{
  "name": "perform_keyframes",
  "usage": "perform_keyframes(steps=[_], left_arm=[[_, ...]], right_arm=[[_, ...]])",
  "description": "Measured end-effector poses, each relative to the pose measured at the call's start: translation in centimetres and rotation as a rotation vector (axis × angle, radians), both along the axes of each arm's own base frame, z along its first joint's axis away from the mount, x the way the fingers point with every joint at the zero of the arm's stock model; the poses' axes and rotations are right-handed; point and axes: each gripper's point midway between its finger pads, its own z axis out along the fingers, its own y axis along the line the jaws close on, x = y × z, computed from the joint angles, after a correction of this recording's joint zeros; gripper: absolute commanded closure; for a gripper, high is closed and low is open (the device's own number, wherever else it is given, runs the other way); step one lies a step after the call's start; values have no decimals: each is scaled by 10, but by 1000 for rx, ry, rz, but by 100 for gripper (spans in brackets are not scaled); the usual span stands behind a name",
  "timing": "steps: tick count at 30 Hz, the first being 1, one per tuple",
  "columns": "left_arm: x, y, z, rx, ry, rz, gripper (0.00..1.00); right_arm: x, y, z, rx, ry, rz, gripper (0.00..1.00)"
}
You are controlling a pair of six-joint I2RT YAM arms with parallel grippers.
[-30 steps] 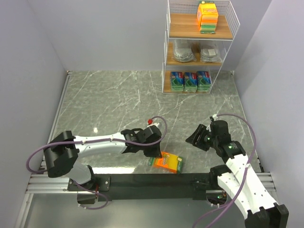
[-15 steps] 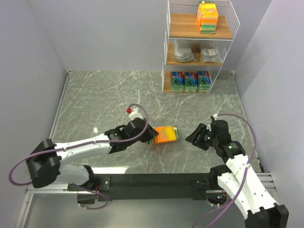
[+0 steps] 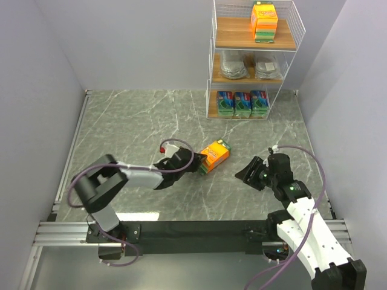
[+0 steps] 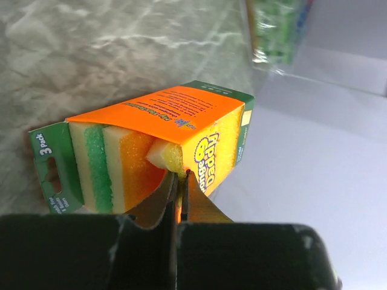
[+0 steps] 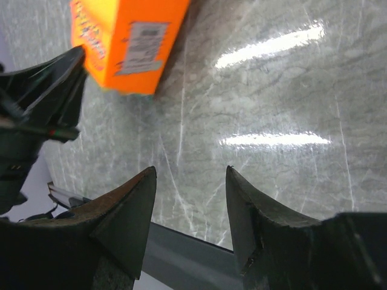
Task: Place and organize the cleaning sponges onto the shelf
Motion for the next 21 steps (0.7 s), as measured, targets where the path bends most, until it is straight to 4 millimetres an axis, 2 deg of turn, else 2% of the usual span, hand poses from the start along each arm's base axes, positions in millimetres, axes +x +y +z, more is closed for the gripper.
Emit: perform_keyframes(steps=[2, 5, 6, 8, 12, 17, 19, 21], left_arm=[[4, -9, -14, -5, 40, 4, 99], [10, -27, -14, -37, 53, -19, 90], [11, -33, -10, -56, 45, -33, 73], [10, -41, -2, -85, 27, -65, 52], [-1, -51, 5, -89, 6, -124, 35], [-28, -57, 16, -26, -11, -230, 33], [-36, -55, 24, 9, -30, -267, 36], [-39, -49, 30, 79, -52, -291, 58]], right_arm=[[-1, 0, -3, 0, 7, -2, 43], [-3, -1, -7, 0, 9, -2, 43], [-3, -1, -7, 1, 7, -2, 43], [-3, -1, -7, 1, 7, -2, 43], [-2, 0, -6, 5, -3, 0, 43], [1, 1, -7, 7, -4, -1, 43], [2, 1, -8, 7, 0, -2, 43], [2, 1, -9, 6, 2, -4, 43]])
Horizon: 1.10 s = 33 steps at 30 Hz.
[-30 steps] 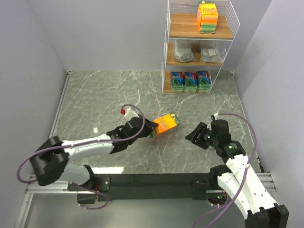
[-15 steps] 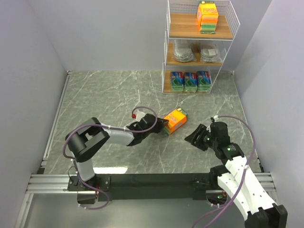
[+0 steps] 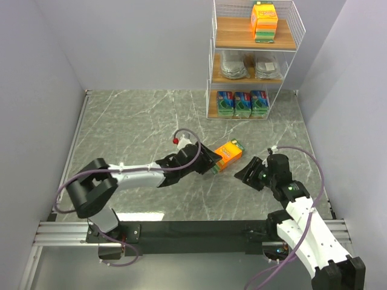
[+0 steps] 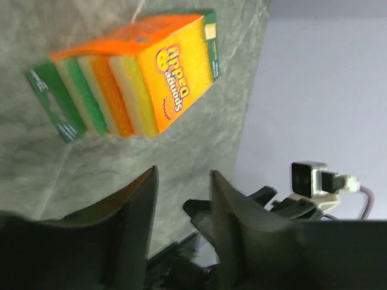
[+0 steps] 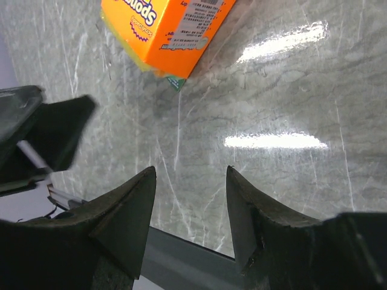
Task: Place and organize the cleaning sponges onto the shelf
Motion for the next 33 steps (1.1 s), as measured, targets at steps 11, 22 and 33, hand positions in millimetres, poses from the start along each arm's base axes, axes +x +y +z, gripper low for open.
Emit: perform_keyframes(steps=[11, 22, 33], left_arm=[[112, 55, 51, 425, -252, -20, 100], [160, 14, -61, 706, -207, -363, 99], [103, 3, -102, 655, -151, -549, 100]], right_arm=[[24, -25, -4, -54, 18, -208, 100], [62, -38, -31, -154, 123, -298, 100], [120, -24, -44, -203, 136, -220, 100]])
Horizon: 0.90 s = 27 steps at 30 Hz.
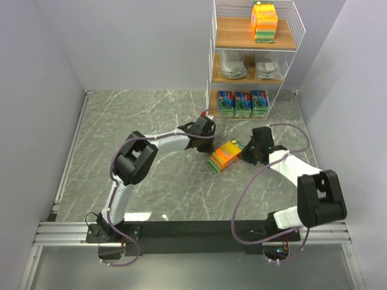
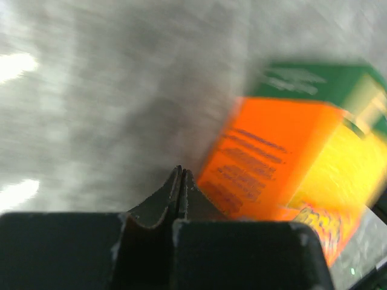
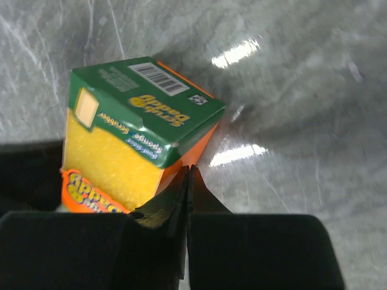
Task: Place and organize the cleaning sponges onto the shelf
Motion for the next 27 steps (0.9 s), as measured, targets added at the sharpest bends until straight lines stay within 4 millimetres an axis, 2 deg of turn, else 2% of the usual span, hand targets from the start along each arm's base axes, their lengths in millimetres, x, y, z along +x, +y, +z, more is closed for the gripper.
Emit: perform_keyframes(steps=[5, 8, 12, 16, 17, 22, 23, 25, 27], left_arm=[[-43, -34, 6, -1, -18, -100, 100], [-70, -38, 3, -3, 6, -132, 100], [-94, -42, 5, -25, 21, -147, 100], [-103, -48, 17, -55, 7, -147, 100], [-103, -48, 21, -59, -1, -143, 100], [-90, -43, 34, -66, -41, -103, 100], [-87, -41, 35, -63, -48, -91, 100], [-78, -35, 34, -56, -55, -65, 100], [-68, -28, 34, -53, -58, -42, 100]], right_arm=[[11, 3, -13, -27, 31, 51, 100], [21, -1, -13, -34, 27, 63, 100], [34, 8, 0, -21, -15, 109, 100], [43, 10, 12, -36, -53, 138, 83], [43, 8, 13, -50, -60, 139, 72], [40, -9, 27, -143, -102, 122, 50], [37, -13, 30, -161, -114, 116, 41], [30, -20, 36, -188, -138, 100, 14], [22, -27, 38, -215, -156, 93, 14]])
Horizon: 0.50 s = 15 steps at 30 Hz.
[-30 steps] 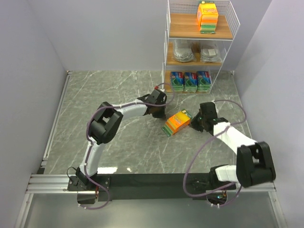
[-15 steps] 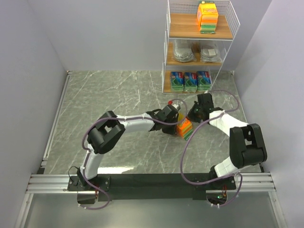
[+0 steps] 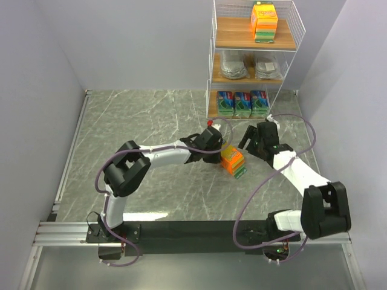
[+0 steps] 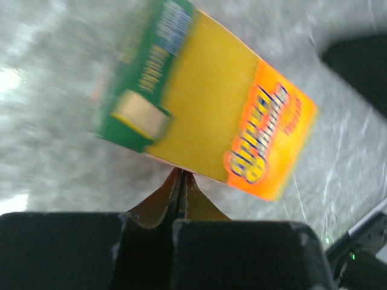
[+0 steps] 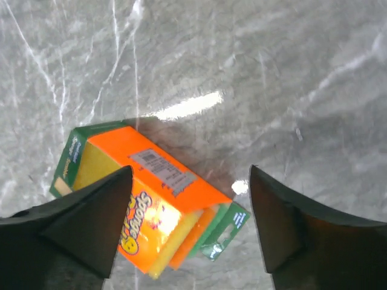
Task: Place and organize the cleaning sponges onto the shelf
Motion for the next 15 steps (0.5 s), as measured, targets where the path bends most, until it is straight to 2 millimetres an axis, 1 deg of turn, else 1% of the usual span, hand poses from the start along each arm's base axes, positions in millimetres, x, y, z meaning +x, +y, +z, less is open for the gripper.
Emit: perform_keyframes(steps=[2, 4, 7, 11, 15], left_arm=[[12, 7, 1, -3, -4, 27, 100], [23, 15, 0, -5, -5, 54, 100], [38, 27, 0, -6, -8, 90, 100], [49, 35, 1, -10, -10, 117, 100], [56, 38, 2, -21, -14, 128, 100]], right_arm=[[-7, -2, -4, -4, -7, 3, 13], [-14, -2, -12, -2, 3, 9, 13], [-18, 2, -23, 16, 7, 26, 12], [-11, 19, -22, 91, -48, 84, 12], [-14, 38, -23, 187, -81, 150, 12]])
